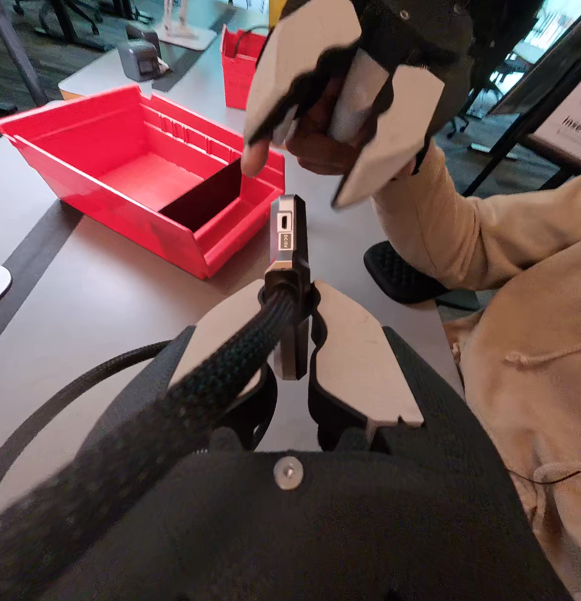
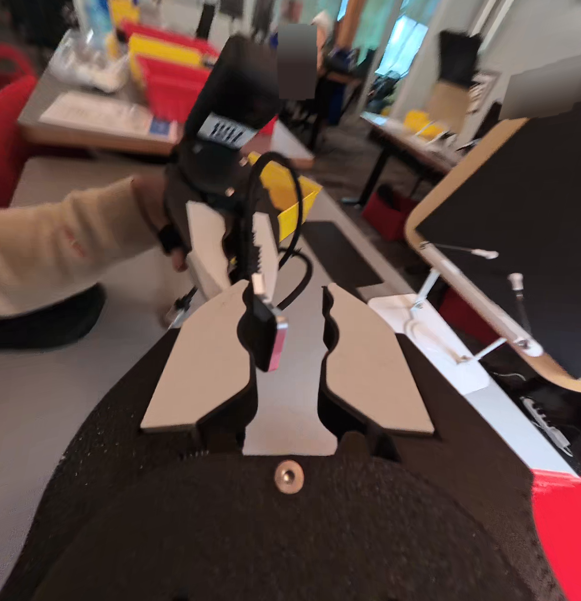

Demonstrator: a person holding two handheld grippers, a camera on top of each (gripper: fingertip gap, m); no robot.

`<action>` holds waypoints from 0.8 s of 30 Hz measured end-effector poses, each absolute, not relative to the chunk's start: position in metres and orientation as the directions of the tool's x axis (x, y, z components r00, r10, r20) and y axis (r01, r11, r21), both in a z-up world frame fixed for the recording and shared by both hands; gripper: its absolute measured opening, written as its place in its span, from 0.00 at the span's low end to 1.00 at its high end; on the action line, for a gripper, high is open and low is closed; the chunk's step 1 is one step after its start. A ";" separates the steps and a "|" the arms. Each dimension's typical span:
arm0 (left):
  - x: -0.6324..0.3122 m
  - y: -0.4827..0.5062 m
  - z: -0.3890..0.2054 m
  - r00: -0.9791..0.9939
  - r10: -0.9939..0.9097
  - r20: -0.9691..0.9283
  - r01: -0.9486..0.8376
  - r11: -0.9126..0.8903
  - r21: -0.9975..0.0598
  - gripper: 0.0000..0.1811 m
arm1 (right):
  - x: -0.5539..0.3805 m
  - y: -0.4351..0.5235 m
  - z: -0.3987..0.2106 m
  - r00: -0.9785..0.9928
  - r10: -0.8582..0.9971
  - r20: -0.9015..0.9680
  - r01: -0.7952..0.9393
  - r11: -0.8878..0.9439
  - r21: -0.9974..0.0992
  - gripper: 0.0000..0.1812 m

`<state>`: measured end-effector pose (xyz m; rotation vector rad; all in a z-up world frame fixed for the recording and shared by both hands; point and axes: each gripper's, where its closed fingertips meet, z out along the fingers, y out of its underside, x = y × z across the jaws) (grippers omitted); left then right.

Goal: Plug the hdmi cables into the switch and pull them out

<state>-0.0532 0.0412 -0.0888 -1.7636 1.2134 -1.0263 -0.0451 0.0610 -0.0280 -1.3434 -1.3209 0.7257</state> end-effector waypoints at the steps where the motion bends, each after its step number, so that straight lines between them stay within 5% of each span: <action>1: -0.052 0.040 -0.094 0.231 -0.955 0.185 -0.384 -0.265 -0.885 0.13 | -0.045 0.055 -0.043 0.152 0.955 0.254 0.347 0.189 -0.919 0.25; 5: -0.042 0.030 -0.116 0.199 -0.972 0.126 -0.520 -0.214 -0.827 0.13 | -0.046 0.045 -0.120 -0.025 0.974 0.226 0.598 0.196 -0.777 0.26; 10: -0.049 0.026 -0.124 0.169 -0.985 0.035 -0.588 -0.129 -0.799 0.13 | -0.061 0.023 -0.143 -0.175 0.983 0.048 0.571 0.141 -0.809 0.12; 15: -0.065 0.046 -0.081 0.244 -0.959 0.146 -0.317 -0.221 -0.922 0.15 | -0.056 0.037 -0.117 -0.177 0.981 -0.085 0.357 -0.016 -0.934 0.12; 18: -0.081 0.055 -0.064 0.253 -0.946 0.202 -0.185 -0.253 -0.950 0.18 | -0.044 0.063 -0.075 -0.115 0.981 -0.155 0.078 -0.146 -0.986 0.12; 22: -0.080 0.060 -0.053 0.243 -0.941 0.236 -0.093 -0.265 -0.960 0.19 | -0.014 0.089 -0.013 -0.095 0.965 -0.243 -0.381 -0.261 -0.887 0.12; 24: -0.072 0.064 -0.051 0.252 -0.941 0.227 -0.058 -0.249 -0.967 0.19 | -0.011 0.093 -0.007 -0.105 0.957 -0.271 -0.448 -0.289 -0.846 0.12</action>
